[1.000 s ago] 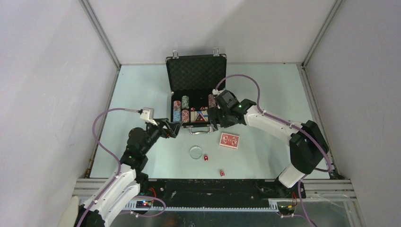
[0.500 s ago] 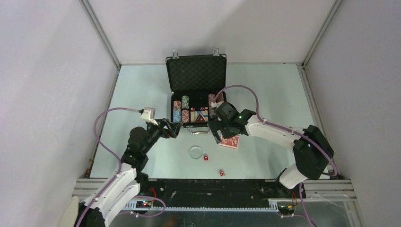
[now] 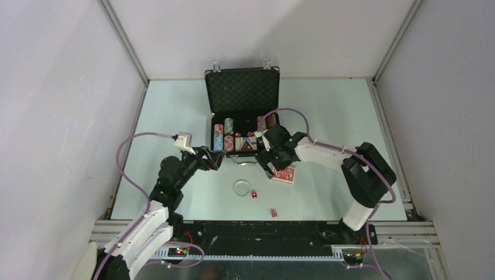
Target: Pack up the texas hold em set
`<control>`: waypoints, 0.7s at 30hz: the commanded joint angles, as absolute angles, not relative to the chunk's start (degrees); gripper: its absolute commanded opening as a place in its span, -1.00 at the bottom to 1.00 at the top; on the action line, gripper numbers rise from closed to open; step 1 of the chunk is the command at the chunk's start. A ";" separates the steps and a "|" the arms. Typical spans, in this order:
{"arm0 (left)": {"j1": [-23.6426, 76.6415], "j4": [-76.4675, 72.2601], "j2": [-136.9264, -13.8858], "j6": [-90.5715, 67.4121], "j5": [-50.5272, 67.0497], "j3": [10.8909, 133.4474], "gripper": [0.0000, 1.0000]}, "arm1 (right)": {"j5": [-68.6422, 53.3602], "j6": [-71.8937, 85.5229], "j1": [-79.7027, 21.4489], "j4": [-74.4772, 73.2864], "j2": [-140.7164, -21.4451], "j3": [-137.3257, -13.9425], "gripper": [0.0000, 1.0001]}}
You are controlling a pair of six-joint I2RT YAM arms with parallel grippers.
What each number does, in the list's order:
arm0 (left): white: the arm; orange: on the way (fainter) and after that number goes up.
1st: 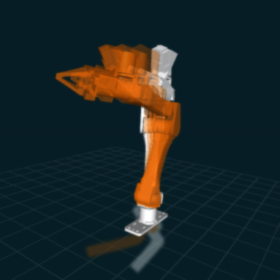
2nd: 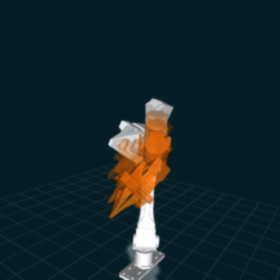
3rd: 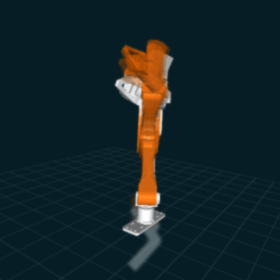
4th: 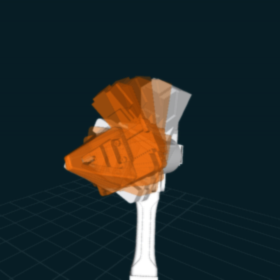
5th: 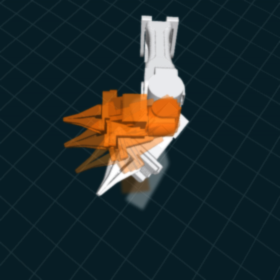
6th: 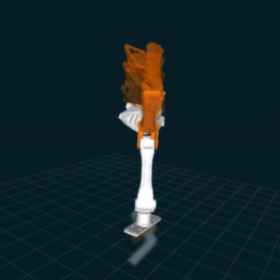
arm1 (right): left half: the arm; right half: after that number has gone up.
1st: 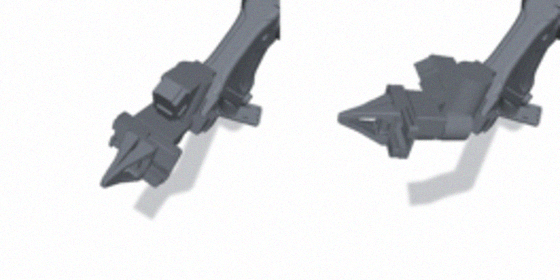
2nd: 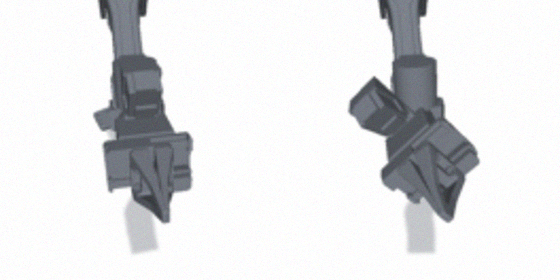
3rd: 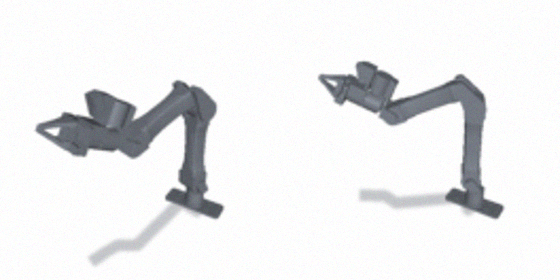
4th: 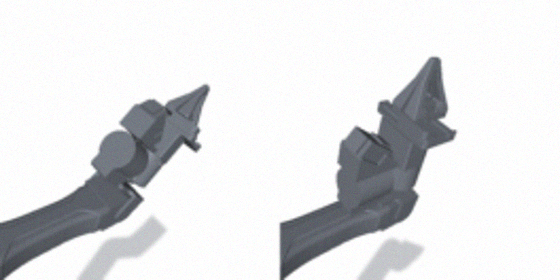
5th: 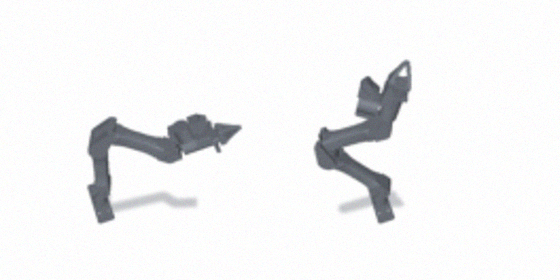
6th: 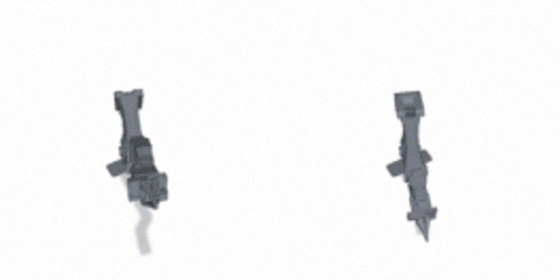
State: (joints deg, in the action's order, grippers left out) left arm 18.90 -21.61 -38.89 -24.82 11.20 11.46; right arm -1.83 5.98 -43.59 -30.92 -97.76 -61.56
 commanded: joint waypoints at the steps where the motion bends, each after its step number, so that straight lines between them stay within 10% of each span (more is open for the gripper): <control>1: 19.42 -23.58 -39.07 -23.40 12.00 13.78 0.95 | -5.24 6.62 -41.95 -29.01 -99.99 -63.17 0.99; 11: 19.60 -23.48 -39.38 -22.99 11.65 13.85 0.96 | -17.20 10.05 -40.65 -30.12 -96.19 -57.26 0.99; 21: 19.85 -23.30 -39.42 -22.64 11.15 13.84 0.96 | -3.97 11.66 -45.21 -33.36 -96.69 -56.92 0.99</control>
State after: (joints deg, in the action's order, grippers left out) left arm 19.38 -21.74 -39.64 -24.36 11.18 11.46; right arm -9.47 10.17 -44.14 -30.52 -96.90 -56.95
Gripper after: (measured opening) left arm 0.976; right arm 0.994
